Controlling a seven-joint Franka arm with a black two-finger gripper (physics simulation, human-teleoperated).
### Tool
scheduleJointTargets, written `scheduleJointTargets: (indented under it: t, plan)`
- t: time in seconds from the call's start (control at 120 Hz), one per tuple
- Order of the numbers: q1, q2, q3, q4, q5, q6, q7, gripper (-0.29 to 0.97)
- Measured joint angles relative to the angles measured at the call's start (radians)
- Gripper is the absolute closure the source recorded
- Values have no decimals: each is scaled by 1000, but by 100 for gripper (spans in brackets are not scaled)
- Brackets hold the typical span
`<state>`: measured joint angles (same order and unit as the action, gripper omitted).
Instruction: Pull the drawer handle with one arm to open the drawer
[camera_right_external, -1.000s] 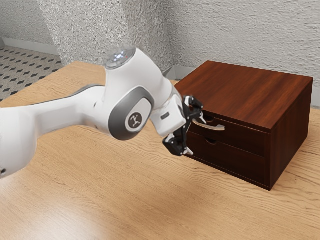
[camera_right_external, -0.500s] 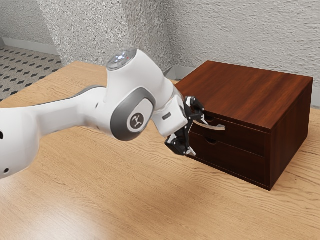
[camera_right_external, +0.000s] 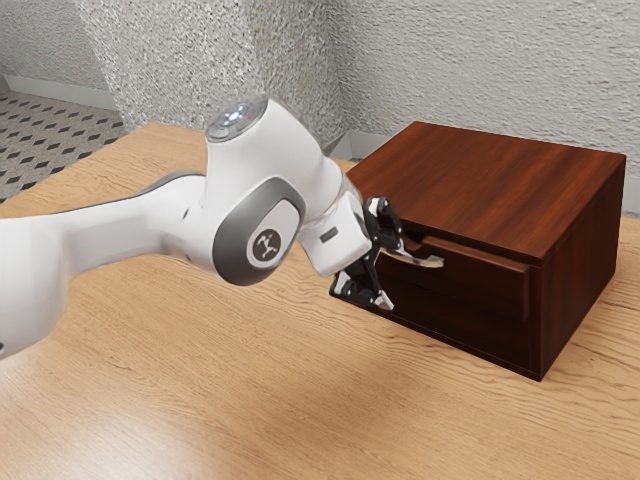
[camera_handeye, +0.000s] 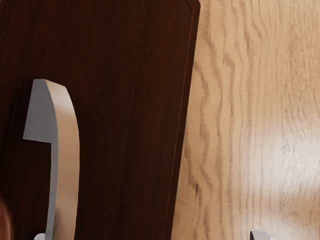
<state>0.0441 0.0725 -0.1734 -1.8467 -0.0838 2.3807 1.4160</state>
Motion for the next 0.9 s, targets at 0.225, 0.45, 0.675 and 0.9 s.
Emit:
scheduleJointTargets:
  t: [0.225, 0.45, 0.675, 0.9]
  plan:
    - [3, -25, -4, -30, 3, -3, -14, 25]
    - [13, -66, -13, -74, 2, -1, -30, 53]
    - [2, -117, 3, -120, 10, 15, -53, 77]
    - [8, -158, -5, -157, 6, 9, -67, 72]
